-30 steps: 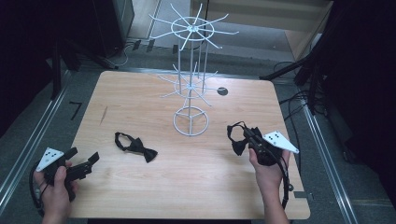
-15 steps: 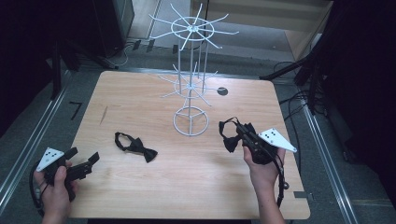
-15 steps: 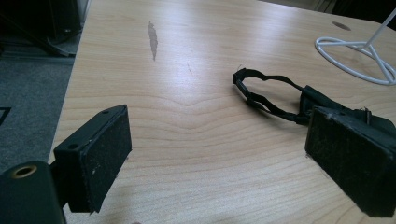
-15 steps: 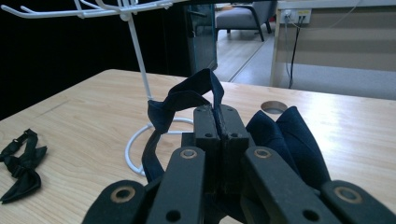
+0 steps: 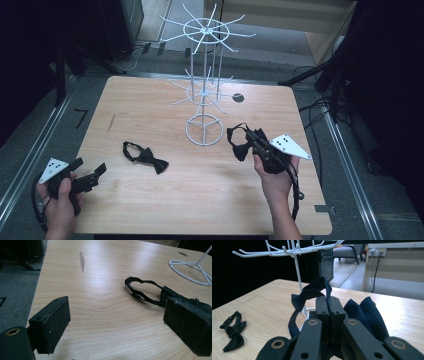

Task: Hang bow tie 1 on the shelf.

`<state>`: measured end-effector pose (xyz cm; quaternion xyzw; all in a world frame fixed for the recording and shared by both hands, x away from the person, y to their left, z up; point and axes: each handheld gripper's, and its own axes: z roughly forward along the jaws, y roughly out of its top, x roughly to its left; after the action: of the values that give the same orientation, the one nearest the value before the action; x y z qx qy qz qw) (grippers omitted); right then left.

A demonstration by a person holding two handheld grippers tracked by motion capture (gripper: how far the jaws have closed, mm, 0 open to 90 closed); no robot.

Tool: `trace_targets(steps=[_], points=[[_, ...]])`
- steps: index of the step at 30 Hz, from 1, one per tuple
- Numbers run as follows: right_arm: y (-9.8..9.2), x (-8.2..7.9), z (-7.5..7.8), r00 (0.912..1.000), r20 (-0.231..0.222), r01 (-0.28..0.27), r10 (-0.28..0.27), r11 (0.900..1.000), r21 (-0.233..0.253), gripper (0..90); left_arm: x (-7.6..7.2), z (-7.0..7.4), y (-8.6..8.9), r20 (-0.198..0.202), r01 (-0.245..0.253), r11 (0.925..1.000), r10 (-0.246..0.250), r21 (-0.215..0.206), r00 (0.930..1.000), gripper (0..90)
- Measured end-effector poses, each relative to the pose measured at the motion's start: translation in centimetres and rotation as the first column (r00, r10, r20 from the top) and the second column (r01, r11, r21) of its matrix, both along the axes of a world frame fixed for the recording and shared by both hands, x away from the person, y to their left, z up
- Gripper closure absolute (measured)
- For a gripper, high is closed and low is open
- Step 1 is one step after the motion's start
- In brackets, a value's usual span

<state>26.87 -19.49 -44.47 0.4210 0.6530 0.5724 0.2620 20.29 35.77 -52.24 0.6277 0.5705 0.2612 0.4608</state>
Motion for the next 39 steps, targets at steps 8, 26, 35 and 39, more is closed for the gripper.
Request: trace_targets(steps=[8, 26, 35, 39], points=[[0.7, -0.1, 0.8, 0.9998, 0.010, -0.019, 0.019, 1.000, 0.005, 89.2, 0.0, 0.0, 0.0, 0.001, 0.000, 1.0000, 0.000, 0.001, 1.0000, 7.7], [1.3, -0.2, 1.7, 0.9992, 0.016, -0.037, 0.037, 0.999, 0.014, 89.1, 0.0, 0.0, 0.0, -0.002, 0.001, 1.0000, -0.001, -0.001, 1.0000, 7.7], [1.9, -0.3, 2.2, 0.9985, 0.030, -0.045, 0.045, 0.999, 0.010, 89.1, 0.0, 0.0, 0.1, 0.000, 0.001, 1.0000, -0.001, -0.004, 1.0000, 7.7], [2.0, -0.4, 2.4, 0.9983, 0.031, -0.051, 0.050, 0.999, 0.011, 89.1, 0.0, 0.0, 0.1, -0.001, 0.002, 1.0000, -0.002, -0.005, 1.0000, 7.7]])
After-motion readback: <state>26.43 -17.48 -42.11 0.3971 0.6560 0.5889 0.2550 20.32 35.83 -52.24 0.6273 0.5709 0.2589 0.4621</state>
